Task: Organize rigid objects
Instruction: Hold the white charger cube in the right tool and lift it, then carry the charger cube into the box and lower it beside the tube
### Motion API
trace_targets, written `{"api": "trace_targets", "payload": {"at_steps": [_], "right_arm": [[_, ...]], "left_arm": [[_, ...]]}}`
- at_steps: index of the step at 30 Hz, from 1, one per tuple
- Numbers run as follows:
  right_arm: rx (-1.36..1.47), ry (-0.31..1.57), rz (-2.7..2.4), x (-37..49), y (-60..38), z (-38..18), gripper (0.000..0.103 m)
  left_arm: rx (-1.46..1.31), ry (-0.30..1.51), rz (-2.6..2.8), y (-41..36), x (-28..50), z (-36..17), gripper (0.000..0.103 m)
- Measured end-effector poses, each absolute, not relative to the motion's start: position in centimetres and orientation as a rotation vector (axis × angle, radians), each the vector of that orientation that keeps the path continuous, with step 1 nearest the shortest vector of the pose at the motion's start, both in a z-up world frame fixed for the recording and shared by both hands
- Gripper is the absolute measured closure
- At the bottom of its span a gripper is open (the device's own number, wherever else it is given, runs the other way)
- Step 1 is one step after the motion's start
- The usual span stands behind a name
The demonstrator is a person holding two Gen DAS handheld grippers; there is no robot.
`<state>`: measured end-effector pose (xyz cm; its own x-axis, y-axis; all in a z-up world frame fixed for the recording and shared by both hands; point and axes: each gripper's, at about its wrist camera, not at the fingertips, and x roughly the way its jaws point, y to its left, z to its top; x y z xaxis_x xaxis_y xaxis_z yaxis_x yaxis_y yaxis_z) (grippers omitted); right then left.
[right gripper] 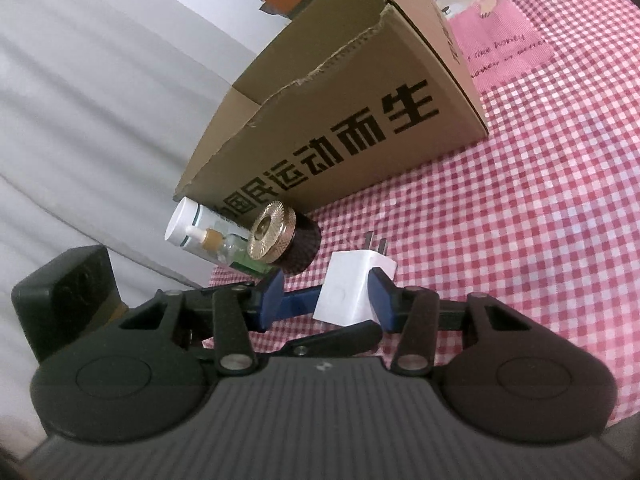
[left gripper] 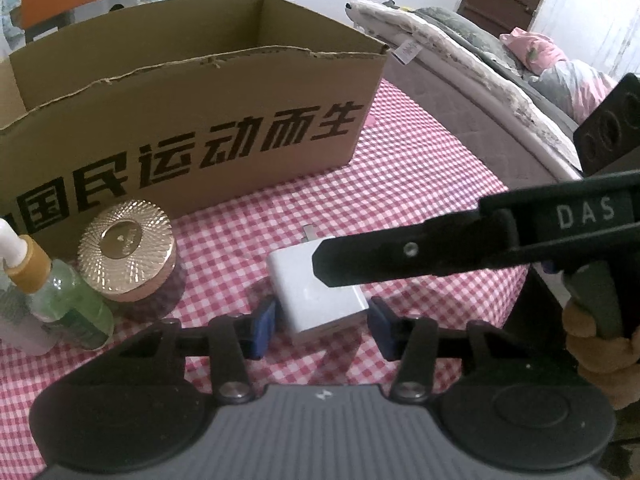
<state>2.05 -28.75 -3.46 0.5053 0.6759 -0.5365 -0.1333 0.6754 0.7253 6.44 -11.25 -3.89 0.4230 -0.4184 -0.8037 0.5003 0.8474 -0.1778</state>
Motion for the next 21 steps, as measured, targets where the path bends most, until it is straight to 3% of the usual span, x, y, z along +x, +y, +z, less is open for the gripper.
{"api": "trace_targets", "payload": {"at_steps": [18,21], "right_arm": [[0.844,1.019,0.474,3.4,-29.3,-6.5,0.056],[0.874,1.013,0.472,3.3,-29.7,-6.8,0.06]], "left_arm": [[-0.123,1.024,-0.637,-8.7,7.4,-4.1,0.056],[-0.133,1.023,-0.639,-8.7,7.2,-3.9,0.056]]}}
